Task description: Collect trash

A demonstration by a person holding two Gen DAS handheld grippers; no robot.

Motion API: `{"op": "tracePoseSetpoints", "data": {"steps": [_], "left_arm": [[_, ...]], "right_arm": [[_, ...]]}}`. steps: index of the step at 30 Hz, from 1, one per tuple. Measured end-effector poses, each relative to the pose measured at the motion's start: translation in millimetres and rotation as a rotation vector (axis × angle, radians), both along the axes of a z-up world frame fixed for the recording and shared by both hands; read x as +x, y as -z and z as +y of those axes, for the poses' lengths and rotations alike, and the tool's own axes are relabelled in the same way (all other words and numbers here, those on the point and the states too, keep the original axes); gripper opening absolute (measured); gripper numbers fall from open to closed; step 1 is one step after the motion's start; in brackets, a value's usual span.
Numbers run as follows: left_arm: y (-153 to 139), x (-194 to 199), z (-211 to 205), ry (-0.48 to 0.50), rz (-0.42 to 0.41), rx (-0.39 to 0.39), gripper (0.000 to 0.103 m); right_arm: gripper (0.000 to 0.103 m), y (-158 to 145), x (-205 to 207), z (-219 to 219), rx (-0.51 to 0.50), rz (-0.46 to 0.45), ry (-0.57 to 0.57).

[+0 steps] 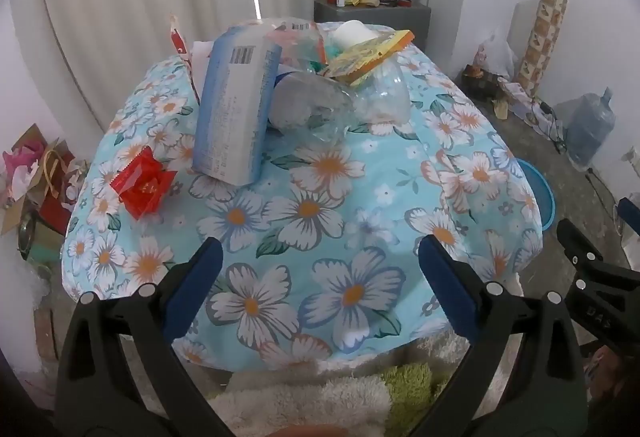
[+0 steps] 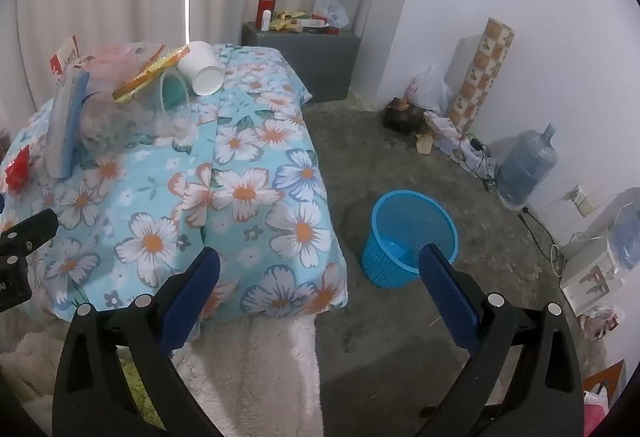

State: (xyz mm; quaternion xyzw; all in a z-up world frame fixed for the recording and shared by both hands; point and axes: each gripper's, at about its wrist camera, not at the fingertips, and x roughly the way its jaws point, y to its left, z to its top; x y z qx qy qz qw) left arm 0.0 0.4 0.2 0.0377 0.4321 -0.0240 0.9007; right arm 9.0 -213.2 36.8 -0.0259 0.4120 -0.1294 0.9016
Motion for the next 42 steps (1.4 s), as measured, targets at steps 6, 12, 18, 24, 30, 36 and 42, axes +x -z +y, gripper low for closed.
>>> {"op": "tracePoseSetpoints", "data": {"steps": [6, 12, 18, 24, 30, 36, 42], "left_arm": [[1.0, 1.3, 0.2, -0.004, 0.010, 0.007, 0.094], [-0.2, 4.9, 10.9, -0.041, 0.006, 0.004, 0.094], [2.4, 4.1, 12.6, -0.053, 0.003, 0.003, 0.094], [2.8, 6.5, 14.0, -0.057, 0.010, 0.004, 0.094], [2.3, 7.1, 15.0, -0.056, 0.011, 0.003, 0.094], [2.3, 7.3, 15.4, -0.056, 0.013, 0.003, 0.094], [6.8, 6.3, 16.2, -0.059, 0.021, 0.009, 0.094]], "right_arm": [[0.097, -1.6, 0.8, 0.2, 0.004, 0.003, 0.000], [0.097, 1.6, 1.1, 0.5, 0.000, 0.005, -0.001], [0.097, -6.5, 3.2, 2.5, -0.004, 0.005, -0.005], [0.097, -4.3, 4.4, 4.6, -0.001, 0.006, -0.008], [0.097, -3.7, 4.0, 4.1, -0.002, 0.006, -0.009], [0.097, -5.1, 3.9, 5.7, -0.003, 0.007, -0.014], [0.097, -3.8, 4.2, 5.4, -0.002, 0.009, -0.014]]}}
